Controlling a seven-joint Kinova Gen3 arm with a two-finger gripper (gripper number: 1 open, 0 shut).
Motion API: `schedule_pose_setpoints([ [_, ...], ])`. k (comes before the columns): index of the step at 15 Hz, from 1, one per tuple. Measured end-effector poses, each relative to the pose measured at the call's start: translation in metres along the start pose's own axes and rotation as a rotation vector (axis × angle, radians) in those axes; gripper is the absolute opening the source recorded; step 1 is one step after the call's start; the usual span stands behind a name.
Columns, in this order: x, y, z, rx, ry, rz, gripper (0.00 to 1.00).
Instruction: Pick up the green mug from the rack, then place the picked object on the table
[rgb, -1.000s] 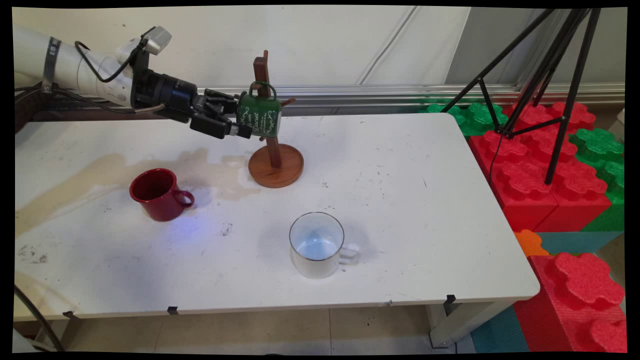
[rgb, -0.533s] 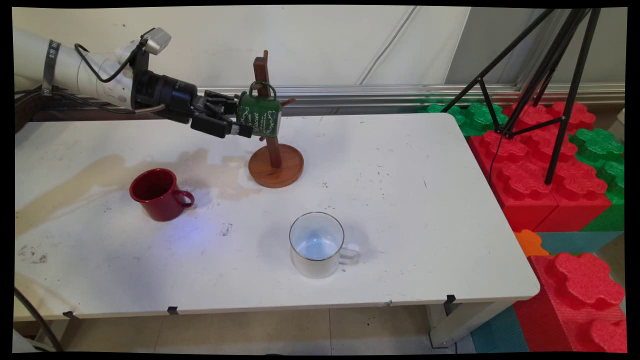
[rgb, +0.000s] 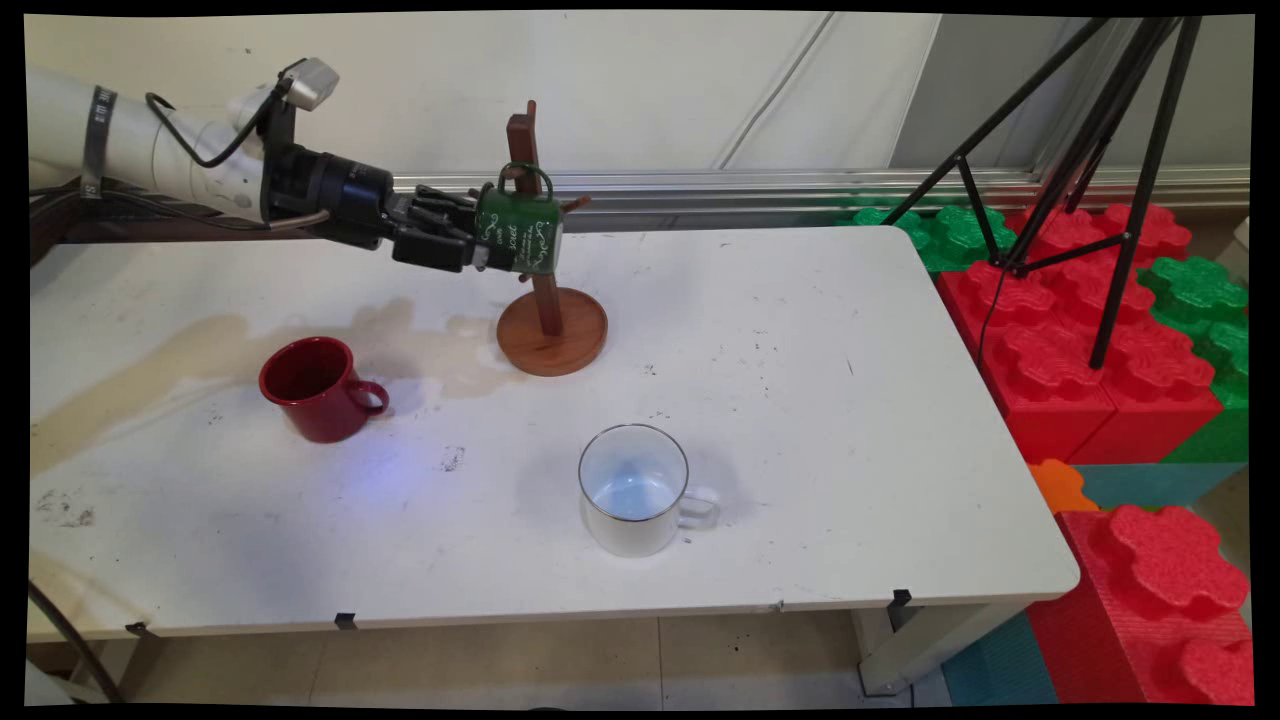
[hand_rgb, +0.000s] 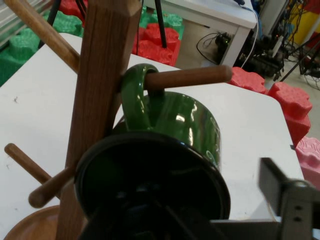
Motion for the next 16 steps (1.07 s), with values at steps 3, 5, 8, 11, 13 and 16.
schedule_pose_setpoints([
  [3, -0.001, 0.001, 0.000, 0.001, 0.005, -0.006, 0.00],
  [5, -0.001, 0.002, 0.000, 0.000, 0.006, -0.010, 0.00],
  [8, -0.002, 0.005, -0.001, -0.007, 0.008, -0.020, 0.00],
  [11, -0.003, 0.007, -0.002, -0.018, 0.010, -0.030, 0.00],
  [13, -0.003, 0.009, -0.002, -0.025, 0.011, -0.034, 0.00],
  [16, -0.002, 0.012, -0.002, -0.035, 0.015, -0.038, 0.00],
])
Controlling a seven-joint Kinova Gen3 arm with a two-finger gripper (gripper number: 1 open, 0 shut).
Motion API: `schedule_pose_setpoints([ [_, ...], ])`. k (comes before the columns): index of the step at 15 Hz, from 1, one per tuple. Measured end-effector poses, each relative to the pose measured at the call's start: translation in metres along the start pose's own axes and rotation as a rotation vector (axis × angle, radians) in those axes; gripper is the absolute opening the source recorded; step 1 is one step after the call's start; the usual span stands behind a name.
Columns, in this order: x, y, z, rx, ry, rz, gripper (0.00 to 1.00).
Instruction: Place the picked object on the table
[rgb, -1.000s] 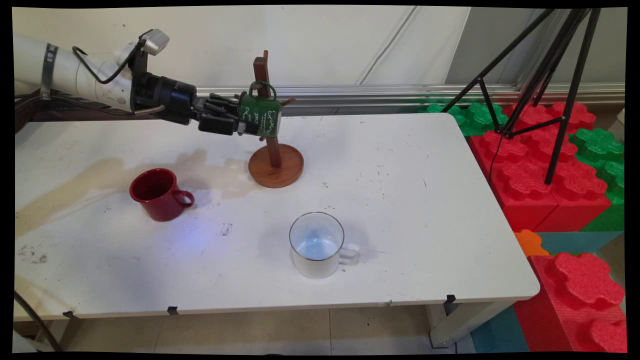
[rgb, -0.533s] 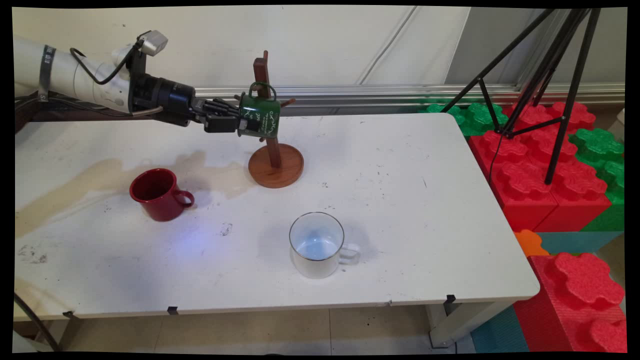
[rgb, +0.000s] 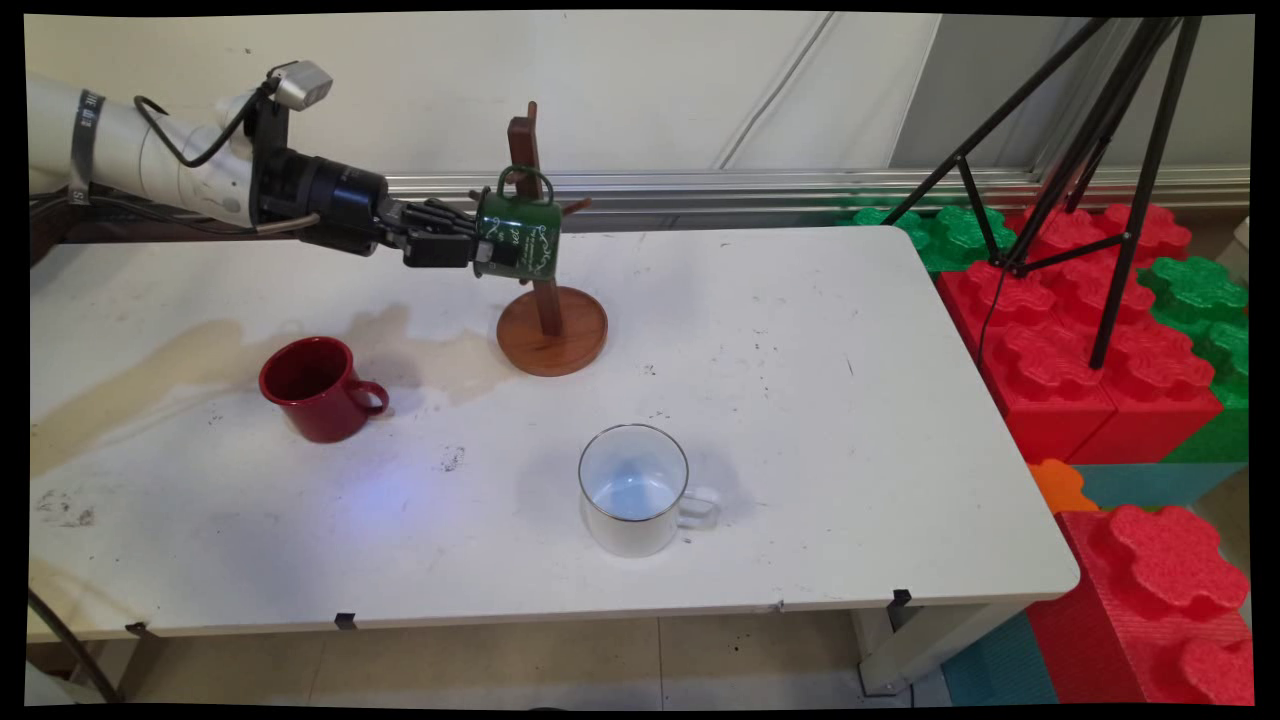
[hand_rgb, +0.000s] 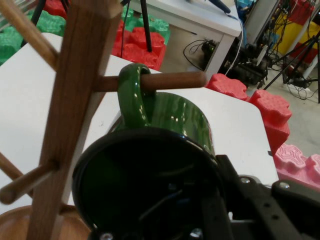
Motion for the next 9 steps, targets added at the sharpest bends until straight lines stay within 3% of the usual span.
schedule_pose_setpoints([
  [9, 0.009, 0.012, -0.005, -0.034, 0.018, 0.015, 0.00],
])
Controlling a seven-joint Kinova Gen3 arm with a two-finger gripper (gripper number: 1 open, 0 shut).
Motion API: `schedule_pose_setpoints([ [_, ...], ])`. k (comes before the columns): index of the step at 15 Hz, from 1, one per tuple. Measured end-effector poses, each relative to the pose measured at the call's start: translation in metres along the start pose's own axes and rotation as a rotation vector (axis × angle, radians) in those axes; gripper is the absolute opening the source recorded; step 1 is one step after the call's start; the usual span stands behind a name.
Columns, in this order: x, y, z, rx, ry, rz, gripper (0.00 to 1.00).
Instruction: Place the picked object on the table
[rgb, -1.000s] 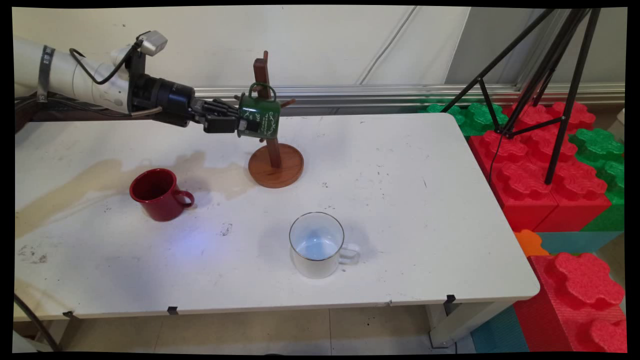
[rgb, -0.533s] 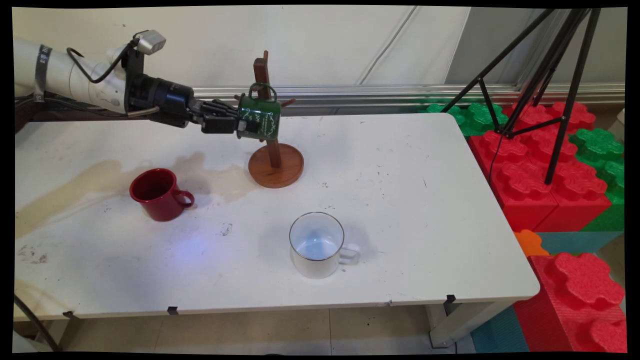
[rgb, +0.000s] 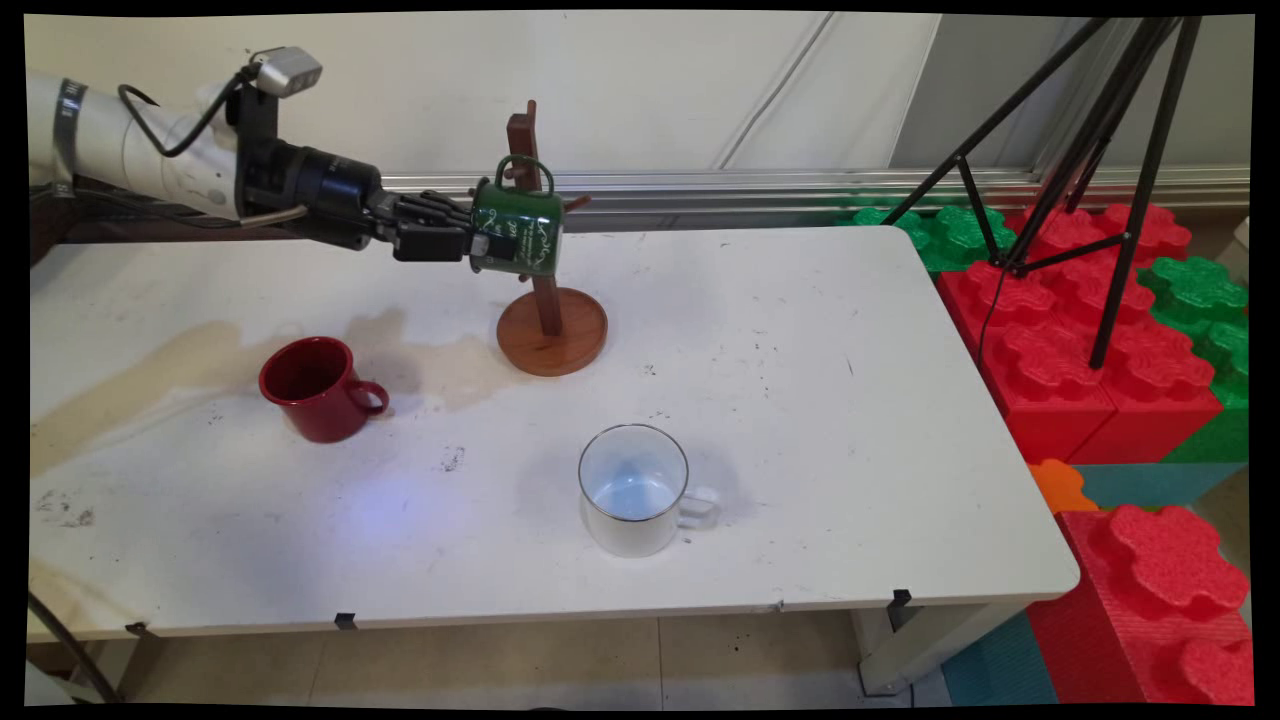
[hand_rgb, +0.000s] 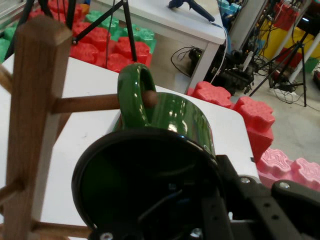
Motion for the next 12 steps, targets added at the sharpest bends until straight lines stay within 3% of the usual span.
schedule_pose_setpoints([
  [12, 0.001, 0.032, -0.038, -0.060, -0.059, 0.073, 0.00],
])
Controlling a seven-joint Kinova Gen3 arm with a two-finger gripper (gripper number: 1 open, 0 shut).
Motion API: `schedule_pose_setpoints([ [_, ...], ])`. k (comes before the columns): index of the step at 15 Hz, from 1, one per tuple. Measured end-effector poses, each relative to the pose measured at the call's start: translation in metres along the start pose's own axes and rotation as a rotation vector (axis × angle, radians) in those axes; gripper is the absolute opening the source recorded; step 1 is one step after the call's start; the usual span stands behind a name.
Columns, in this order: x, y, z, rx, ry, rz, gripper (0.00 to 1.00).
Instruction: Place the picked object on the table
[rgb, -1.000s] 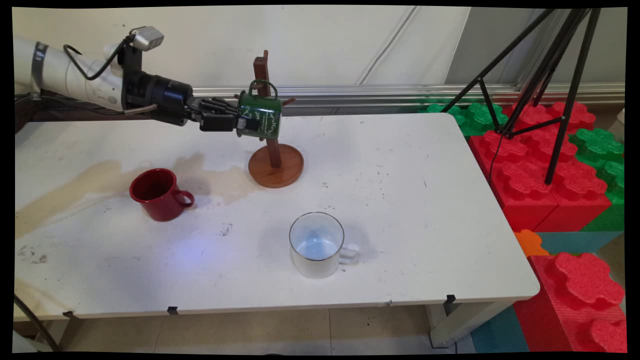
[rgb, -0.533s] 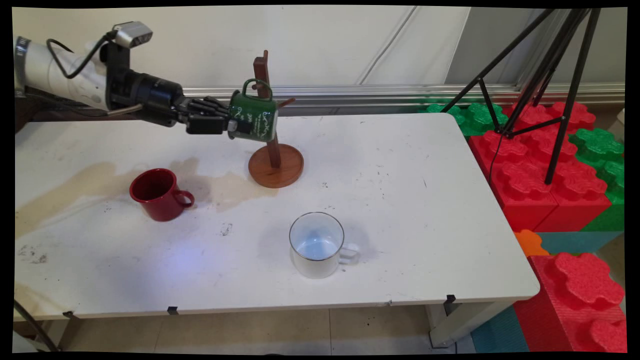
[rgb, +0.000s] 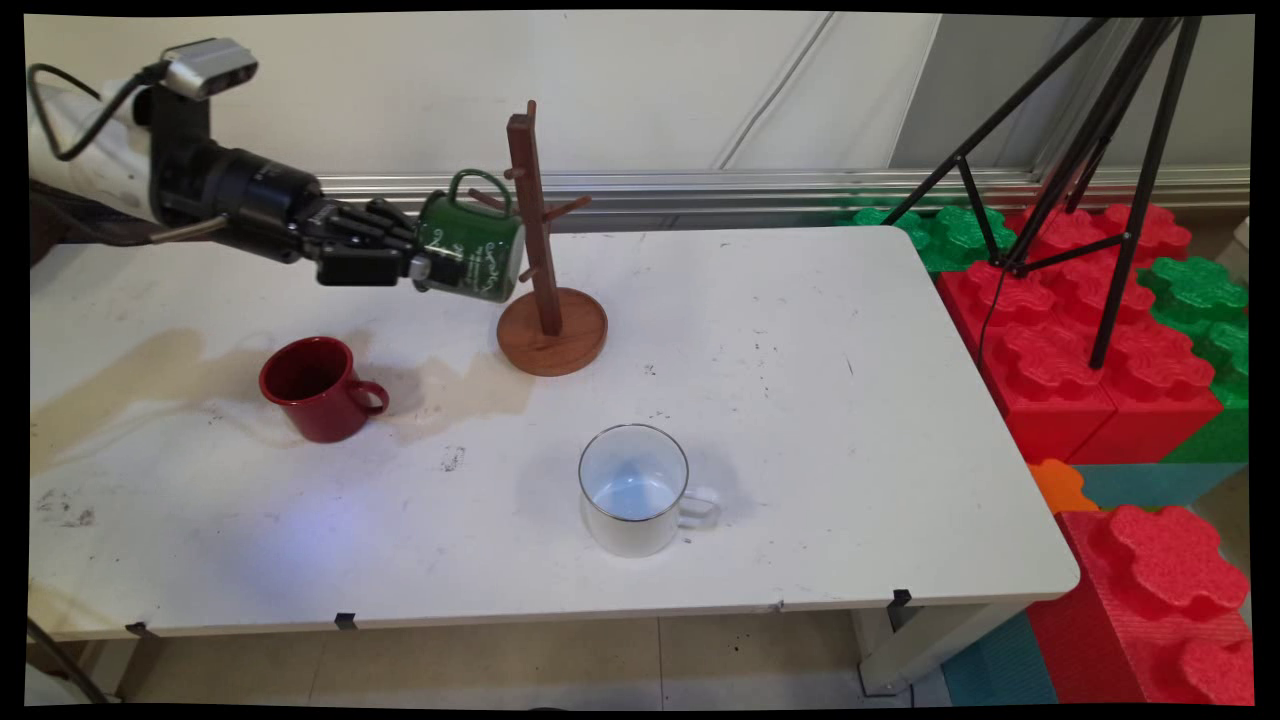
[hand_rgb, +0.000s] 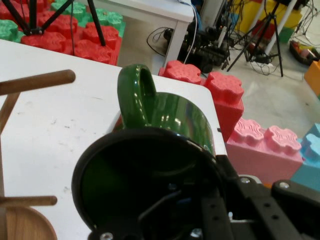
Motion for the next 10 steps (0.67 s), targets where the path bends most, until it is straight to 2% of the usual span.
schedule_pose_setpoints([
  [7, 0.002, 0.005, -0.024, 0.016, -0.044, 0.052, 0.00],
  [10, 0.003, 0.002, -0.039, 0.047, -0.082, 0.094, 0.00],
])
